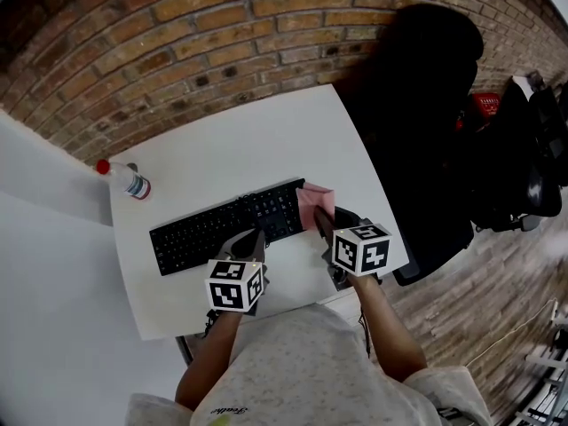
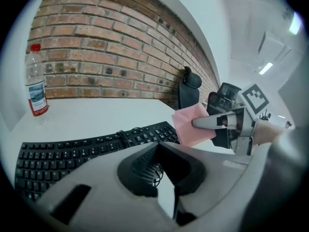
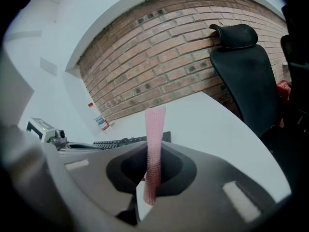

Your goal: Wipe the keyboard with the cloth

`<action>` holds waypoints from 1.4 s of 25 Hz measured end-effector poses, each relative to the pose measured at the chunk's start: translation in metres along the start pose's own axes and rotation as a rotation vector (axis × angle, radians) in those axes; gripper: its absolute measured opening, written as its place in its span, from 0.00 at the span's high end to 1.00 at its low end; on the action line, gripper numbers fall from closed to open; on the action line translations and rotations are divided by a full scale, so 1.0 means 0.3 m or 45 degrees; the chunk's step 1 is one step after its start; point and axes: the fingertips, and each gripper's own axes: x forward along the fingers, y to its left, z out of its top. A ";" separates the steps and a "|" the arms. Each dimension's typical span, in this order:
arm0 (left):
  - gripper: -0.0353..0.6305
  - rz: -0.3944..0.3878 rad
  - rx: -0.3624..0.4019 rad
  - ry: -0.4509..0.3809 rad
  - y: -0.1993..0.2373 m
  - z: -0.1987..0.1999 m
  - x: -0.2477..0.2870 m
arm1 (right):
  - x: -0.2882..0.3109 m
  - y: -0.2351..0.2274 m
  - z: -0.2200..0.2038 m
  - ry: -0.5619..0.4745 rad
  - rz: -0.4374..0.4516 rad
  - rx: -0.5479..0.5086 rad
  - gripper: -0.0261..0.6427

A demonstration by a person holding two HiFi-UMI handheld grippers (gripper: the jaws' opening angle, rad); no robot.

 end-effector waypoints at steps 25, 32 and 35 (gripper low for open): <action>0.95 0.213 -0.101 -0.237 0.378 0.101 -0.393 | 0.165 0.618 0.117 -0.120 0.252 -0.327 0.93; 0.95 0.191 -0.104 -0.239 0.406 0.092 -0.415 | 0.165 0.672 0.085 -0.126 0.240 -0.352 0.93; 0.95 0.176 -0.106 -0.230 0.409 0.083 -0.410 | 0.166 0.674 0.078 -0.125 0.231 -0.356 0.93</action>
